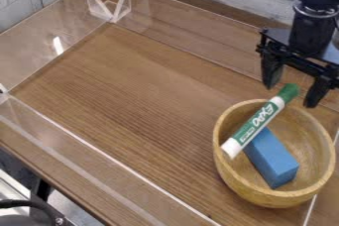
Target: Remove the green marker from inside the brown bowl and put it on the table
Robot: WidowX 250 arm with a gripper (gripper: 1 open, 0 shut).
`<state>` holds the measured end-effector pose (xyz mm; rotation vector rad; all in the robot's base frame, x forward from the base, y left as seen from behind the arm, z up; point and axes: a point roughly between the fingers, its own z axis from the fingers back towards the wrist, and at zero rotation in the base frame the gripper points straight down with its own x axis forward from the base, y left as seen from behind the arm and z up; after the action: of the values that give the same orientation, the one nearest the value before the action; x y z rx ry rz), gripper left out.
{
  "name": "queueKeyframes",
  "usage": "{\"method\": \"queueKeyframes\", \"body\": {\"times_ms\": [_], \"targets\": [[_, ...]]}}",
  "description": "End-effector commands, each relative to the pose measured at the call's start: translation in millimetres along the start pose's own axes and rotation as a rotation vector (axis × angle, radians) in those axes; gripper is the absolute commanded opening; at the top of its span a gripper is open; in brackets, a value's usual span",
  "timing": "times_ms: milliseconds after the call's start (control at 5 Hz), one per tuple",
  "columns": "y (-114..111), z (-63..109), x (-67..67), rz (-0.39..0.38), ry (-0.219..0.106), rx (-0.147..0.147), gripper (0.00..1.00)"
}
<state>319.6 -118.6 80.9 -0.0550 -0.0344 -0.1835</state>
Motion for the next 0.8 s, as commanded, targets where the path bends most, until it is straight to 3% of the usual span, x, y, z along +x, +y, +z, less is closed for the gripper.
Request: {"method": "queueKeyframes", "body": {"times_ms": [0,600], "targets": [[-4,8.2,8.2,-0.015,-0.059,-0.002,1.0],[-4,-6.3,15.1,-0.013,-0.079,0.004,1.0]]}}
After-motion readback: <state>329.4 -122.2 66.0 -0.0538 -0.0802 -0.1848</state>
